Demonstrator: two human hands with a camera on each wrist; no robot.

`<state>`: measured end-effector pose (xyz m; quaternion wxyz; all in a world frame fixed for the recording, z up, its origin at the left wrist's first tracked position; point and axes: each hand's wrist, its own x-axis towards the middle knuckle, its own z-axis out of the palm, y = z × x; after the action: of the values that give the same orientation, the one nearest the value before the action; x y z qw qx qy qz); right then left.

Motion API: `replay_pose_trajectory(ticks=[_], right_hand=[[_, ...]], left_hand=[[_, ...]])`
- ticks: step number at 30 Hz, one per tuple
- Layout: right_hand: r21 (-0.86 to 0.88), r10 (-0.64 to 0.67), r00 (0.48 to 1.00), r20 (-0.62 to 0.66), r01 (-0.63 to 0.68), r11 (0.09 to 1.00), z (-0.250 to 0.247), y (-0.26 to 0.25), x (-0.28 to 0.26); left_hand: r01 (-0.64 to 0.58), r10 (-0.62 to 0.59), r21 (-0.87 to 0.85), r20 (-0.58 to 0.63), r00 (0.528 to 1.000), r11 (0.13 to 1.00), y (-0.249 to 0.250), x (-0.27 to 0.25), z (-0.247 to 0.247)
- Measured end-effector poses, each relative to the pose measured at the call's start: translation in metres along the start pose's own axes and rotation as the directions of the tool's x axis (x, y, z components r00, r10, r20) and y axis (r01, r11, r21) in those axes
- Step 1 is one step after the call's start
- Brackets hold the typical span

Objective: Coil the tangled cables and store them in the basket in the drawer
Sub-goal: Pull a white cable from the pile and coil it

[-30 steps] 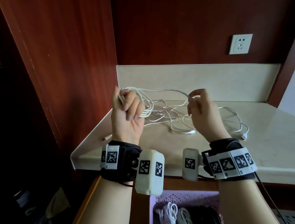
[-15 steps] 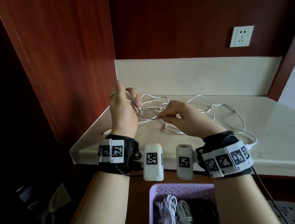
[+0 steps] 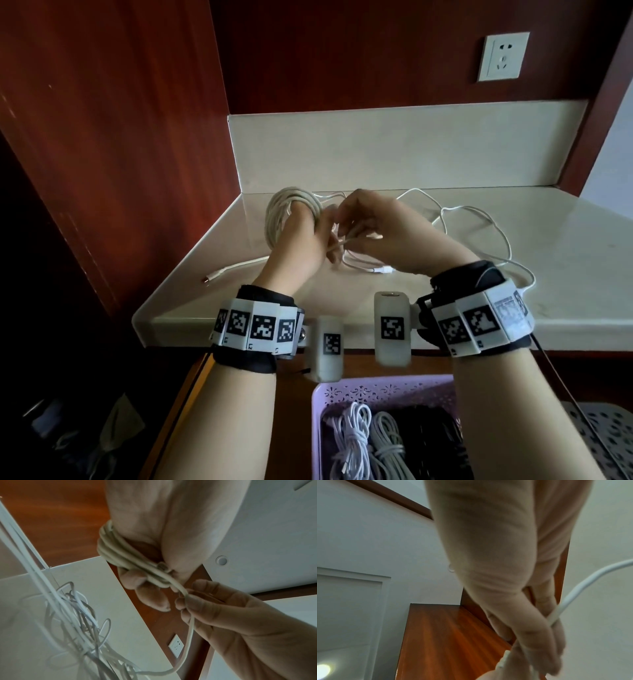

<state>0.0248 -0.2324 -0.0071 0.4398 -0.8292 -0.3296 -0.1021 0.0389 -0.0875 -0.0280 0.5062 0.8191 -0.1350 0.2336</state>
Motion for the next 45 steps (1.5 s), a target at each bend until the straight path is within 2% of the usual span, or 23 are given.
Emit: replay_pose_trajectory(ticks=[2, 6, 10, 12, 14, 17, 19, 20, 22, 25, 27, 29, 31, 32, 34, 36, 37, 38, 39, 41, 42, 43, 45], right_hand=[[-0.036, 0.024, 0.993, -0.116, -0.028, 0.999, -0.002, 0.002, 0.001], [-0.160, 0.005, 0.971, -0.238, -0.045, 0.986, -0.007, 0.002, -0.002], [-0.394, -0.016, 0.981, -0.194, -0.063, 0.917, -0.014, 0.011, -0.001], [-0.445, 0.079, 0.994, -0.075, -0.105, 0.890, -0.020, 0.018, 0.000], [-0.461, 0.210, 0.978, -0.015, -0.193, 0.866, -0.024, 0.026, 0.000], [-0.472, 0.249, 0.964, -0.098, -0.265, 0.841, -0.026, 0.030, 0.007], [-0.549, 0.291, 0.953, -0.090, -0.291, 0.784, -0.027, 0.027, 0.016], [-0.550, 0.325, 0.943, -0.075, -0.311, 0.775, -0.029, 0.027, 0.022], [-0.427, 0.431, 0.901, -0.044, -0.407, 0.808, -0.033, 0.033, 0.034], [-0.232, 0.529, 0.849, -0.009, -0.516, 0.825, -0.043, 0.045, 0.050], [-0.168, 0.573, 0.819, -0.032, -0.570, 0.804, -0.052, 0.045, 0.061], [-0.252, 0.630, 0.771, -0.094, -0.631, 0.734, -0.064, 0.041, 0.072], [-0.308, 0.668, 0.706, -0.237, -0.706, 0.637, -0.088, 0.052, 0.087], [-0.227, 0.680, 0.676, -0.283, -0.736, 0.637, -0.100, 0.050, 0.094], [-0.125, 0.620, 0.637, -0.458, -0.736, 0.665, -0.129, 0.033, 0.113], [-0.219, 0.326, 0.612, -0.720, -0.647, 0.730, -0.157, -0.001, 0.135], [-0.271, 0.142, 0.622, -0.770, -0.520, 0.810, -0.167, -0.027, 0.143], [-0.344, -0.054, 0.640, -0.767, -0.339, 0.876, -0.174, -0.048, 0.154], [-0.422, -0.228, 0.640, -0.734, -0.166, 0.891, -0.178, -0.071, 0.159], [-0.532, -0.433, 0.646, -0.628, 0.050, 0.845, -0.180, -0.095, 0.171], [-0.537, -0.450, 0.676, -0.584, 0.094, 0.838, -0.178, -0.099, 0.174], [-0.496, -0.402, 0.723, -0.562, 0.095, 0.863, -0.176, -0.099, 0.175], [-0.384, -0.142, 0.873, -0.467, -0.055, 0.922, -0.166, -0.091, 0.170]], left_hand=[[0.015, -0.013, -0.012, 0.137, 0.990, 1.000, 0.001, -0.002, 0.000], [0.010, -0.005, -0.023, 0.213, 0.977, 1.000, 0.001, -0.002, -0.003], [-0.018, 0.024, -0.022, 0.300, 0.954, 1.000, -0.005, 0.004, -0.005], [-0.100, 0.091, 0.003, 0.377, 0.922, 0.995, 0.000, 0.004, -0.008], [-0.147, 0.117, 0.038, 0.423, 0.899, 0.988, 0.005, 0.009, -0.014], [-0.180, 0.094, 0.228, 0.344, 0.934, 0.957, 0.020, 0.019, -0.019], [-0.200, 0.129, 0.266, 0.261, 0.957, 0.943, 0.039, 0.025, -0.019], [-0.201, 0.146, 0.229, 0.235, 0.961, 0.953, 0.049, 0.030, -0.020], [-0.154, 0.145, 0.025, 0.216, 0.966, 0.988, 0.066, 0.041, -0.022], [-0.018, 0.048, -0.214, 0.136, 0.990, 0.977, 0.079, 0.064, -0.027], [-0.022, 0.027, -0.250, 0.017, 0.999, 0.968, 0.083, 0.081, -0.030], [-0.034, 0.002, -0.275, -0.115, 0.993, 0.961, 0.089, 0.095, -0.038], [-0.050, -0.006, -0.259, -0.208, 0.978, 0.965, 0.093, 0.106, -0.045], [-0.048, -0.008, -0.249, -0.221, 0.975, 0.967, 0.093, 0.113, -0.048], [-0.012, -0.046, -0.288, -0.194, 0.980, 0.957, 0.090, 0.125, -0.049], [0.077, -0.136, -0.403, -0.119, 0.984, 0.912, 0.084, 0.134, -0.050], [0.112, -0.174, -0.477, -0.088, 0.981, 0.872, 0.084, 0.138, -0.052], [0.136, -0.205, -0.530, -0.073, 0.976, 0.837, 0.084, 0.141, -0.054], [0.142, -0.221, -0.563, -0.073, 0.973, 0.814, 0.086, 0.144, -0.058], [0.134, -0.223, -0.598, -0.077, 0.972, 0.790, 0.092, 0.148, -0.063], [0.132, -0.224, -0.611, -0.077, 0.972, 0.781, 0.094, 0.149, -0.065], [0.130, -0.225, -0.627, -0.076, 0.971, 0.768, 0.095, 0.149, -0.066], [0.128, -0.249, -0.691, -0.077, 0.965, 0.711, 0.097, 0.147, -0.068]])
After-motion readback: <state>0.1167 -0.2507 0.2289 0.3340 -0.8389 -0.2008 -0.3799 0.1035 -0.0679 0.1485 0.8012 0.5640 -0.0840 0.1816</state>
